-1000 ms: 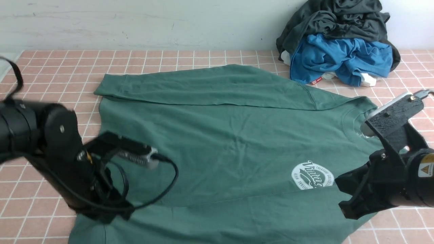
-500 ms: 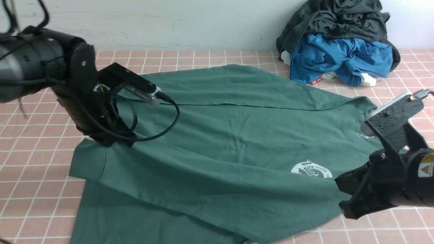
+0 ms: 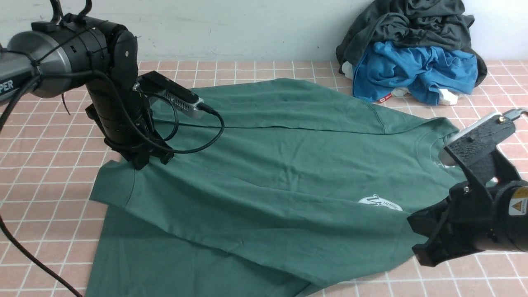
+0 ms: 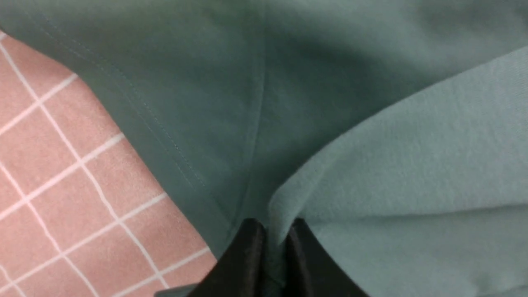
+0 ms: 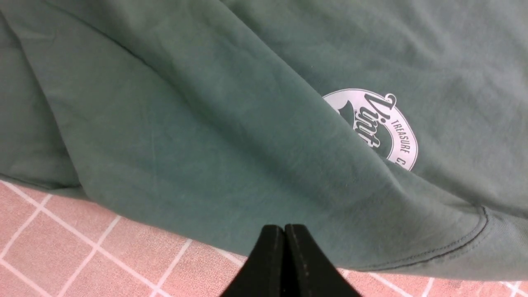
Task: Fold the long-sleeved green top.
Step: Use the left arm to drag and place the cuff at the centered position on the left edge of the fabric, then use the left arm to clamp the cuff farthest from it
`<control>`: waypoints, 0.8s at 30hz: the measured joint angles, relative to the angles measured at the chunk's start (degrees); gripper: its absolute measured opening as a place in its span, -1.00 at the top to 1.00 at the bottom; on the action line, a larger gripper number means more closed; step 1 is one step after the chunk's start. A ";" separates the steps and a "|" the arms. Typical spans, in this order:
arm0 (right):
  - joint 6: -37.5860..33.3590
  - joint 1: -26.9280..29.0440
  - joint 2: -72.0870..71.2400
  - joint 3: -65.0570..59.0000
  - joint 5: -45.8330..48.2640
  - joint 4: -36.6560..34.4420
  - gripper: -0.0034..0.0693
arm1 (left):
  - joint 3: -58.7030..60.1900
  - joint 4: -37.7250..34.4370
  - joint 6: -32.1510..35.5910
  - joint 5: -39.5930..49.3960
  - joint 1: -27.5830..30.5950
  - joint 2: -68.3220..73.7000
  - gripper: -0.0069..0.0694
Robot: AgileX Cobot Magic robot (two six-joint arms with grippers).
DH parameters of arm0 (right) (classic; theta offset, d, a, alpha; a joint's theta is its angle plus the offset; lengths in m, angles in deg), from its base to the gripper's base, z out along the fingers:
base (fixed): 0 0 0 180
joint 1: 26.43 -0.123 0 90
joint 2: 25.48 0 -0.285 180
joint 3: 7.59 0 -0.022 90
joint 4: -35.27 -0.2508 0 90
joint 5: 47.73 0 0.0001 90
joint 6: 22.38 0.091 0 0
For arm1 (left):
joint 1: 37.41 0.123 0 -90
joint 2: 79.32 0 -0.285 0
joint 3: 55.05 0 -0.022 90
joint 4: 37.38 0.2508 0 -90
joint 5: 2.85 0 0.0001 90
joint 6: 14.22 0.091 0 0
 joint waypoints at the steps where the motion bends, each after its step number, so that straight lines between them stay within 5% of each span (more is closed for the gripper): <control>1: 0.05 0.00 0.00 0.05 -0.28 -0.40 0.94 | -0.21 0.38 0.05 -0.07 0.13 0.95 0.56; 5: 0.46 0.00 0.74 1.35 0.21 -1.45 0.83 | -0.27 2.39 -1.11 -1.65 0.13 2.58 0.25; 11: 3.77 0.00 7.00 7.50 0.42 0.48 0.42 | -0.50 3.50 -9.76 -4.51 0.13 2.59 -0.12; 17: 6.78 0.00 21.78 18.58 3.53 9.13 0.05 | -0.50 0.45 -11.90 2.38 0.13 2.59 -0.17; 24: 13.67 0.00 34.17 24.85 9.23 23.37 0.00 | -0.50 -4.66 -9.33 6.77 0.13 2.59 -0.17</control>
